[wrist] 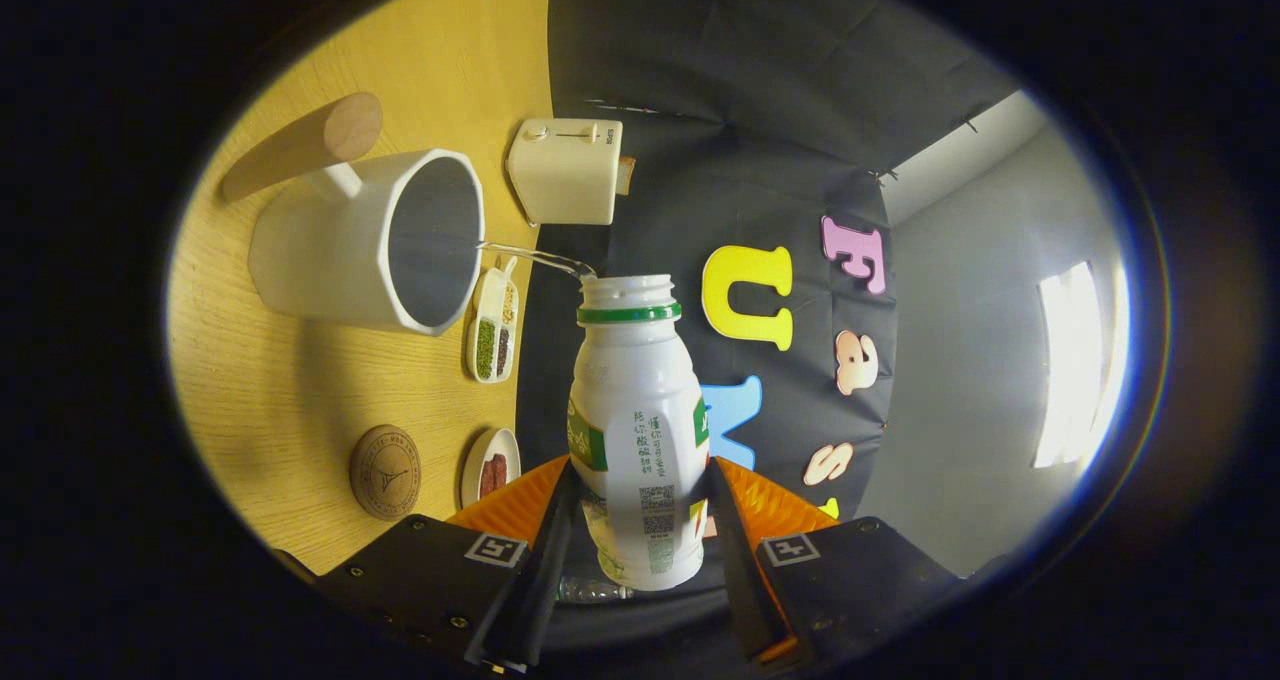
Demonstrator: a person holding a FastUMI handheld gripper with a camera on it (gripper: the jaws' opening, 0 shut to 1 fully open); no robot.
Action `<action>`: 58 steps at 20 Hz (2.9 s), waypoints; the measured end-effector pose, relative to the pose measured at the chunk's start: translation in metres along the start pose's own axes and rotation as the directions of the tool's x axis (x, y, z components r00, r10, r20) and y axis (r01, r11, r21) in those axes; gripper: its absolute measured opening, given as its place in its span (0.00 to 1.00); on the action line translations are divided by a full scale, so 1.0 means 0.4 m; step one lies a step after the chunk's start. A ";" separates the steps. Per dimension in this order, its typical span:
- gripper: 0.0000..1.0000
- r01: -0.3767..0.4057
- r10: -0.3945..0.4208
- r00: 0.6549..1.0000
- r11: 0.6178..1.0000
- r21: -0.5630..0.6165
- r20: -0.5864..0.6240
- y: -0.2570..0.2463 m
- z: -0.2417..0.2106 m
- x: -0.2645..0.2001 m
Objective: Take the bottle from table, then pour the juice into the cup, finally place the bottle on the coaster
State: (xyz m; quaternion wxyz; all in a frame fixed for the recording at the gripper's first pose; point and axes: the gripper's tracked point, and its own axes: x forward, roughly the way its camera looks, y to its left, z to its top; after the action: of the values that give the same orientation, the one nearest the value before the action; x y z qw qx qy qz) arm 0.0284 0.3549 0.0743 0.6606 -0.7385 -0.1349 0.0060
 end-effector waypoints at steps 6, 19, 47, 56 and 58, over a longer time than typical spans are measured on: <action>0.70 0.005 -0.005 1.000 1.000 -0.006 0.002 -0.003 0.004 0.000; 0.70 0.016 -0.015 1.000 0.999 -0.033 0.007 -0.013 0.000 0.000; 0.70 0.085 -0.078 0.996 0.984 -0.156 0.049 -0.041 0.005 0.001; 0.71 0.098 -0.086 0.994 0.973 -0.208 0.066 -0.044 0.004 0.002; 0.70 0.102 -0.088 0.994 0.969 -0.227 0.072 -0.045 0.005 0.002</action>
State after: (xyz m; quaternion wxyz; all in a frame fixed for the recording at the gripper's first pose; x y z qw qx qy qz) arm 0.0253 0.3589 0.0917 0.5657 -0.8022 -0.1902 -0.0186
